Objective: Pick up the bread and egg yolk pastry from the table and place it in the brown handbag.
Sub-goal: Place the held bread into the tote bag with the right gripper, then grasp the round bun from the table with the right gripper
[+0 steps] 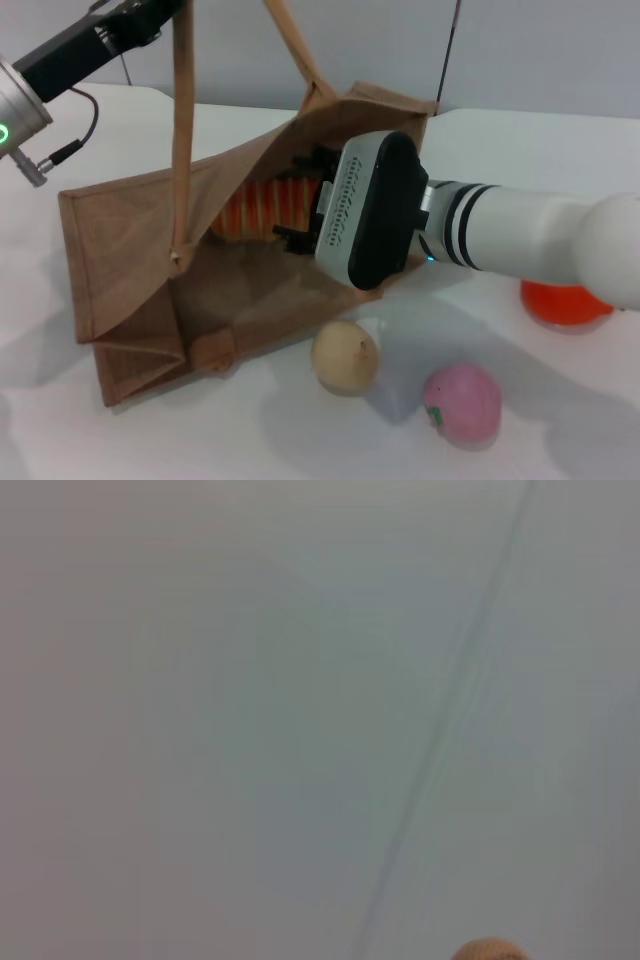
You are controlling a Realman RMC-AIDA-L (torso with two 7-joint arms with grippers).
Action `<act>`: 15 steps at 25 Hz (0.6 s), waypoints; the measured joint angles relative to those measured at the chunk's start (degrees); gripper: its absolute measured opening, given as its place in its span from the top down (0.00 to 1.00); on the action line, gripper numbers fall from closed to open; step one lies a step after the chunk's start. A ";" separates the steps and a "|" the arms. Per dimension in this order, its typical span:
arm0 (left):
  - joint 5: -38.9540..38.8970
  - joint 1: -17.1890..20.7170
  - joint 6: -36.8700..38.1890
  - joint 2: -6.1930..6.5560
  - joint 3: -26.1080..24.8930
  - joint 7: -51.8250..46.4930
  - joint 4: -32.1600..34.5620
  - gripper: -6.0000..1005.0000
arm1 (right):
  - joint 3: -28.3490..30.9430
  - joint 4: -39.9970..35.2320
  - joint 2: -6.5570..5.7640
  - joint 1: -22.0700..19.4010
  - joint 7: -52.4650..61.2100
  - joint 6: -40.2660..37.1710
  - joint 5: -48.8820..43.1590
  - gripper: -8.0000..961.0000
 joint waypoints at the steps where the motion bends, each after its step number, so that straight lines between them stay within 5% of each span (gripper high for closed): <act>1: 0.00 0.00 0.00 0.00 0.00 0.00 0.00 0.85 | -0.01 -0.48 -0.04 -0.42 -0.07 -0.02 0.00 0.10; 15: -0.64 4.41 5.39 -1.30 -10.81 3.72 0.01 0.85 | 2.38 -8.97 -1.94 -8.79 -0.32 -1.32 -0.53 0.08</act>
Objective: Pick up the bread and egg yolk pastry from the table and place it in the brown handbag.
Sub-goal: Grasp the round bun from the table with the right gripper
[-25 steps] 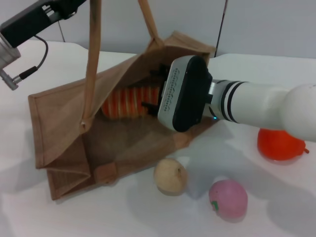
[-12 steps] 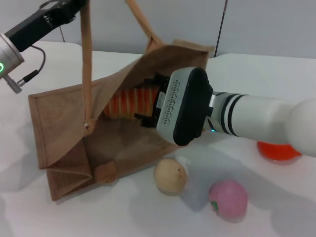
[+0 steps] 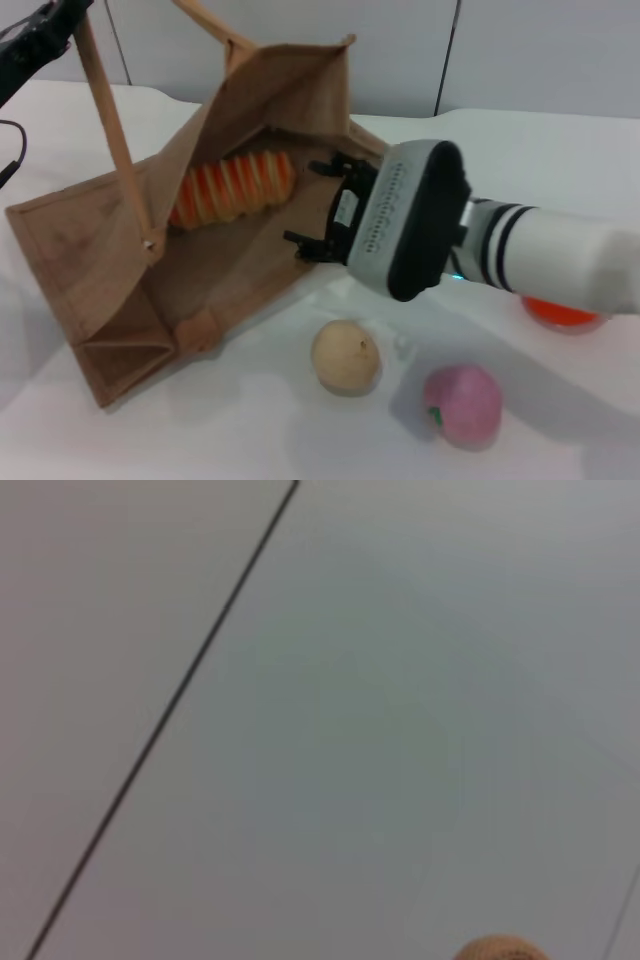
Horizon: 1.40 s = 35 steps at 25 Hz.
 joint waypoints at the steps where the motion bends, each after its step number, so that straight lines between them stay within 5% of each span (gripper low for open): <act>1: -0.07 0.07 0.39 -0.03 -0.01 0.17 0.00 0.85 | 0.79 -0.92 -0.43 -0.79 0.00 -1.00 0.02 0.08; 7: -0.10 0.17 1.42 -0.28 -0.05 0.97 0.00 0.84 | 10.31 -7.19 -2.00 -6.74 -0.08 -12.86 0.02 0.08; 15: -0.10 0.53 2.34 -0.70 -0.11 1.74 0.00 0.84 | 27.23 -6.02 -1.55 -7.91 -0.05 -39.96 0.39 0.08; 23: -0.08 0.68 2.37 -0.72 -0.13 1.79 0.03 0.84 | 29.53 -3.73 -1.49 -7.29 -0.05 -50.82 0.33 0.08; 35: -0.08 0.53 2.47 -0.68 -0.13 2.00 0.16 0.84 | 29.43 3.72 -0.27 -3.13 -0.04 -54.34 0.00 0.08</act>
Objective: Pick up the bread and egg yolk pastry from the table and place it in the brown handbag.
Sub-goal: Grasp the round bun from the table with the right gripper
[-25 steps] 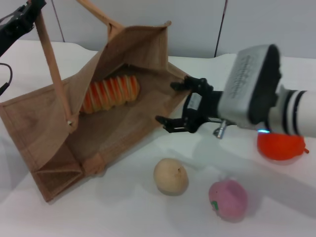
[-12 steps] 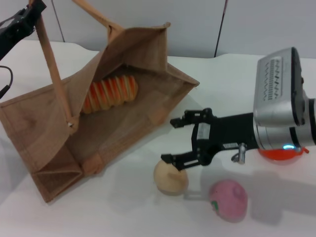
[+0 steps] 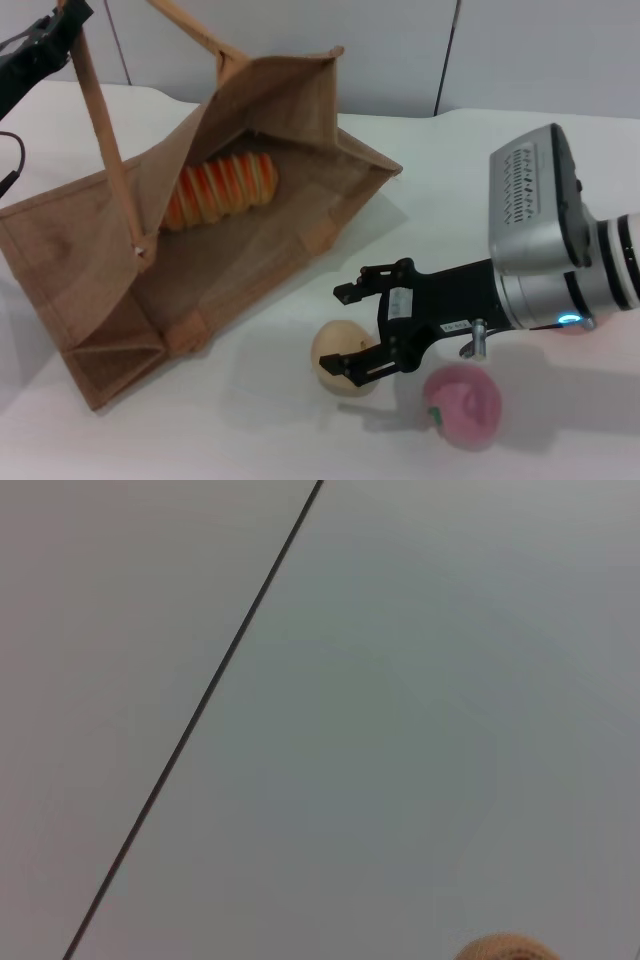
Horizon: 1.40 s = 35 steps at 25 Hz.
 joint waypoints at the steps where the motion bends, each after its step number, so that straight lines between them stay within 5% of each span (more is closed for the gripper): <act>1: 0.00 -0.04 0.06 0.00 0.00 0.19 -0.04 0.84 | -0.12 0.46 0.09 0.33 -0.01 -0.06 -0.01 0.08; 17: 0.40 -0.98 0.73 -0.09 0.00 0.28 -0.16 0.84 | -0.80 13.52 1.49 8.90 -0.58 -0.81 -0.08 0.09; 35: 0.53 -1.14 0.70 -0.18 0.12 0.48 -0.16 0.83 | -0.92 16.61 1.35 10.05 -0.46 10.86 -0.09 0.09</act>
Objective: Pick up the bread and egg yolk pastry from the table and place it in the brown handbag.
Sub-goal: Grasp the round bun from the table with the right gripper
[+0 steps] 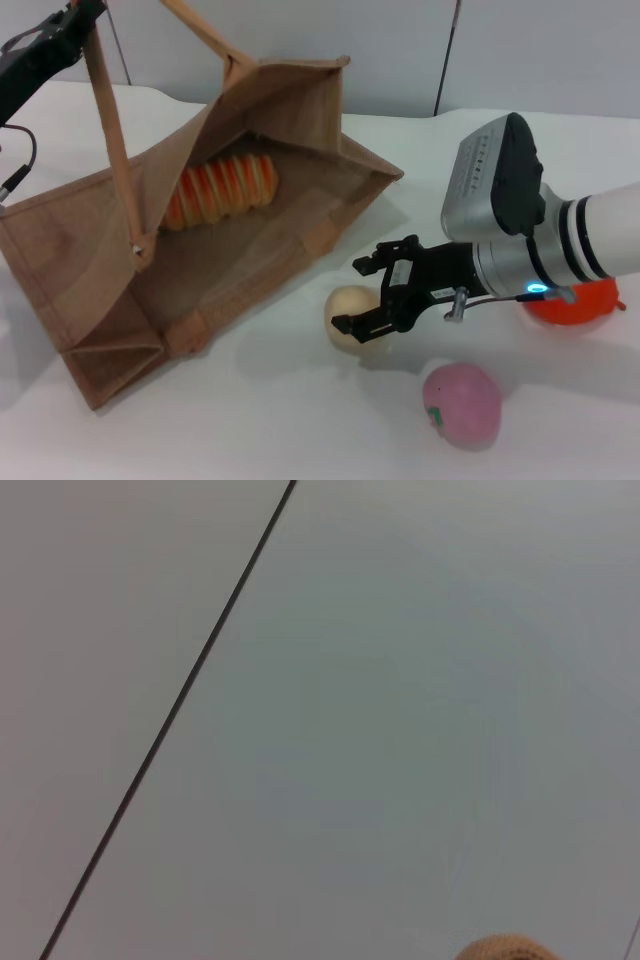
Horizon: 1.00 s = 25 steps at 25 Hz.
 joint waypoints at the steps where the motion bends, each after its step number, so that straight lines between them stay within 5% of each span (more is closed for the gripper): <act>1: 0.00 0.00 0.00 0.00 0.00 0.00 0.00 0.83 | 0.10 0.60 -0.02 0.42 0.07 0.36 0.04 0.09; 13: 0.09 0.00 0.13 -0.04 0.17 -0.03 0.00 0.83 | 0.23 6.10 -0.24 3.85 0.36 -1.98 -0.01 0.09; 21: 0.09 0.00 0.16 -0.04 0.39 -0.06 0.00 0.83 | 0.50 5.89 -0.85 3.89 0.40 -4.40 -0.04 0.33; 25: 0.09 0.00 0.16 -0.02 0.41 -0.13 0.00 0.83 | 0.50 5.90 -0.98 3.91 0.42 -4.88 -0.03 0.36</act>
